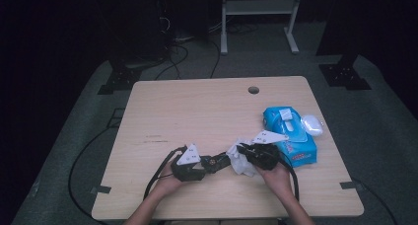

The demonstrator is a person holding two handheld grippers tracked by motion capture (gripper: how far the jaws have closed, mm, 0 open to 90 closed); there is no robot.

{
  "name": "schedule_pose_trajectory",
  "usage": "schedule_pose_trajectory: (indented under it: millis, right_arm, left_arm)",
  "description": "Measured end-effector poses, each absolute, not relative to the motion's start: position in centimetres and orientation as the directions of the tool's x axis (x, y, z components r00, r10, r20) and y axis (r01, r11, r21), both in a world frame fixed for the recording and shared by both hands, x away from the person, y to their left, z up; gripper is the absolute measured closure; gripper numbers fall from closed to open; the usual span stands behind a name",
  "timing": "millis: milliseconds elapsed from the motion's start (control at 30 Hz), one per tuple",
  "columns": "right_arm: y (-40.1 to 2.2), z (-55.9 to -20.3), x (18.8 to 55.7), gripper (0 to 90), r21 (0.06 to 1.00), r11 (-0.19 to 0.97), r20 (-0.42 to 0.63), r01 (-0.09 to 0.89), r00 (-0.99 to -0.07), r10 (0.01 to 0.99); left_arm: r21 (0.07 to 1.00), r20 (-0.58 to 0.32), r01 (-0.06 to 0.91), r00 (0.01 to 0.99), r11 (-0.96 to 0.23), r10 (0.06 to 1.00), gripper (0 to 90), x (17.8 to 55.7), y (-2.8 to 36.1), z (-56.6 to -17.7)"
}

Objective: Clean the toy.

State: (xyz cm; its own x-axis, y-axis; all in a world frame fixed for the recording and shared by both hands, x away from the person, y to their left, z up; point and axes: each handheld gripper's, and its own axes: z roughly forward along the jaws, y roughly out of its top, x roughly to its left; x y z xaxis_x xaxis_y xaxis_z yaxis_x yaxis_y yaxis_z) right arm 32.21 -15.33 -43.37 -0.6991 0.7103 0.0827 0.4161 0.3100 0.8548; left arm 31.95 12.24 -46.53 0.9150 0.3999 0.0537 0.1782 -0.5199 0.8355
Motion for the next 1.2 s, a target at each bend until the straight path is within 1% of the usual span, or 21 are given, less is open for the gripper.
schedule_pose_trajectory:
  millis: [33,133,200,300,367,400,567,633,700,767,867,900,967,1067,1133,1200]
  right_arm:
    - [-14.9,-43.4,32.1,82.7,0.859,0.310,0.085,0.406,-0.712,0.697]
    - [-13.7,-43.4,31.5,82.3,0.864,0.350,0.034,0.362,-0.736,0.677]
    - [-13.8,-43.2,31.6,82.5,0.860,0.355,0.039,0.366,-0.741,0.670]
    - [-14.9,-43.2,32.2,82.5,0.856,0.352,0.023,0.379,-0.707,0.707]
    - [-15.6,-43.3,32.5,82.6,0.858,0.310,0.071,0.409,-0.693,0.718]
    - [-15.4,-43.3,32.5,82.8,0.860,0.314,0.062,0.403,-0.693,0.718]
    - [-13.0,-43.3,31.8,82.6,0.866,0.345,0.058,0.362,-0.758,0.650]
    - [-12.5,-43.4,31.7,82.6,0.861,0.372,0.034,0.348,-0.768,0.640]
    - [-13.0,-43.3,31.9,82.5,0.860,0.375,0.021,0.347,-0.758,0.652]
    - [-14.1,-43.3,32.3,82.5,0.859,0.364,0.012,0.360,-0.725,0.689]
    - [-15.6,-43.5,32.8,82.6,0.860,0.313,0.067,0.404,-0.697,0.714]
    - [-15.5,-43.5,32.8,82.7,0.860,0.312,0.066,0.403,-0.695,0.716]
    - [-14.9,-43.4,32.6,82.8,0.862,0.328,0.044,0.387,-0.702,0.711]
    - [-13.6,-43.3,32.3,82.8,0.864,0.336,0.050,0.374,-0.730,0.682]
    - [-12.7,-43.3,32.1,82.7,0.863,0.356,0.035,0.359,-0.745,0.666]
    - [-12.0,-43.4,31.9,82.7,0.863,0.354,0.056,0.361,-0.764,0.643]
  left_arm:
    - [0.835,0.057,0.177,0.915,-0.522,0.400,58.2,32.0,12.3,-46.5]
    - [0.833,0.055,0.182,0.912,-0.522,0.406,58.1,32.1,12.5,-46.5]
    - [0.833,0.056,0.182,0.912,-0.522,0.407,58.1,32.1,12.5,-46.5]
    - [0.833,0.058,0.179,0.912,-0.523,0.406,58.1,32.1,12.4,-46.5]
    - [0.834,0.060,0.177,0.912,-0.522,0.406,58.1,32.1,12.3,-46.5]
    - [0.834,0.060,0.177,0.912,-0.523,0.406,58.1,32.1,12.3,-46.5]
    - [0.832,0.061,0.179,0.911,-0.524,0.407,58.1,32.0,12.3,-46.5]
    - [0.832,0.064,0.176,0.912,-0.527,0.406,58.1,32.0,12.3,-46.5]
    - [0.831,0.067,0.173,0.913,-0.529,0.403,58.1,32.0,12.3,-46.5]
    - [0.832,0.063,0.174,0.914,-0.526,0.402,58.1,32.0,12.3,-46.5]
    - [0.831,0.066,0.171,0.914,-0.529,0.400,58.1,32.0,12.2,-46.5]
    - [0.831,0.067,0.171,0.914,-0.529,0.400,58.1,32.0,12.2,-46.5]
    - [0.831,0.067,0.170,0.914,-0.529,0.399,58.1,32.0,12.2,-46.5]
    - [0.831,0.070,0.169,0.914,-0.530,0.400,58.1,32.0,12.1,-46.5]
    - [0.833,0.066,0.171,0.914,-0.527,0.400,58.1,32.0,12.1,-46.5]
    - [0.831,0.070,0.167,0.915,-0.531,0.398,58.1,32.0,12.1,-46.5]
